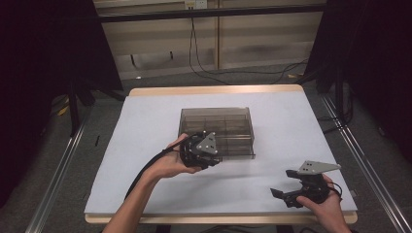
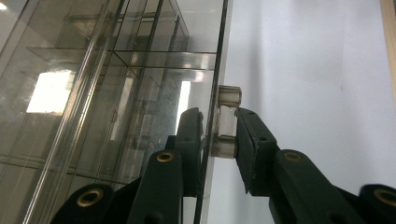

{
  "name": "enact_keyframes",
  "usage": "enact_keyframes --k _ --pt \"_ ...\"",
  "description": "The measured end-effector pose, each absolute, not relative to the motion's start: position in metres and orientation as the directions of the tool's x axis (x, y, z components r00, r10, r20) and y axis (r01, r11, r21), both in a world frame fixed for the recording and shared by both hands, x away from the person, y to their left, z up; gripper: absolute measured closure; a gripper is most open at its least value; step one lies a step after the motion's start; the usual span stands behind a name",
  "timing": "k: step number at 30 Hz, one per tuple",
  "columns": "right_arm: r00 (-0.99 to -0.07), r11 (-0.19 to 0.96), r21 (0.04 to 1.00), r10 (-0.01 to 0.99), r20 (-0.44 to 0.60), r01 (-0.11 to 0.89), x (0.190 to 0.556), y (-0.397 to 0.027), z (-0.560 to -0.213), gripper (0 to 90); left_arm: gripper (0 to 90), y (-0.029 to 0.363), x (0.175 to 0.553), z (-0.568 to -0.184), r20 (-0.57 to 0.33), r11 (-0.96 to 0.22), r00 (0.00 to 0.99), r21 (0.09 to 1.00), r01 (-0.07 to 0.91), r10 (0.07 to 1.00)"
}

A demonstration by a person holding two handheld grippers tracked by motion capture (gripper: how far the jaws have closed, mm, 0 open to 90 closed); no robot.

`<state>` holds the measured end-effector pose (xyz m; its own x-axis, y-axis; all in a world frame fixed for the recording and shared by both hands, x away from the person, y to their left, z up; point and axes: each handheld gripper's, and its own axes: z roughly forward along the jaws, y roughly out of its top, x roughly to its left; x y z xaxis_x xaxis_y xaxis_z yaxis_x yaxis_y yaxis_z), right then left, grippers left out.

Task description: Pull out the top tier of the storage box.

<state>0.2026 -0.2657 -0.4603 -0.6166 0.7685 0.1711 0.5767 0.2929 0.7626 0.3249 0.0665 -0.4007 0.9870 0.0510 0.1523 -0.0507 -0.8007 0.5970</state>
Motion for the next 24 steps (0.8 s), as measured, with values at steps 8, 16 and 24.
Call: enact_keyframes --k 8,16,24 --pt "-0.618 0.293 0.764 0.768 0.170 0.575 0.2029 -0.2654 -0.4606 9.0 72.9 0.0673 0.3226 -0.4006 0.129 -0.797 0.991 0.602 -0.044 0.043" --pt "-0.619 0.295 0.763 0.767 0.170 0.576 0.2027 -0.2655 -0.4605 9.0 73.6 0.0665 0.3184 -0.4009 0.125 -0.798 0.991 0.601 -0.046 0.037" --pt "-0.618 0.295 0.762 0.767 0.171 0.577 0.2026 -0.2654 -0.4604 9.0 74.0 0.0674 0.3165 -0.4002 0.121 -0.803 0.992 0.593 -0.056 0.021"
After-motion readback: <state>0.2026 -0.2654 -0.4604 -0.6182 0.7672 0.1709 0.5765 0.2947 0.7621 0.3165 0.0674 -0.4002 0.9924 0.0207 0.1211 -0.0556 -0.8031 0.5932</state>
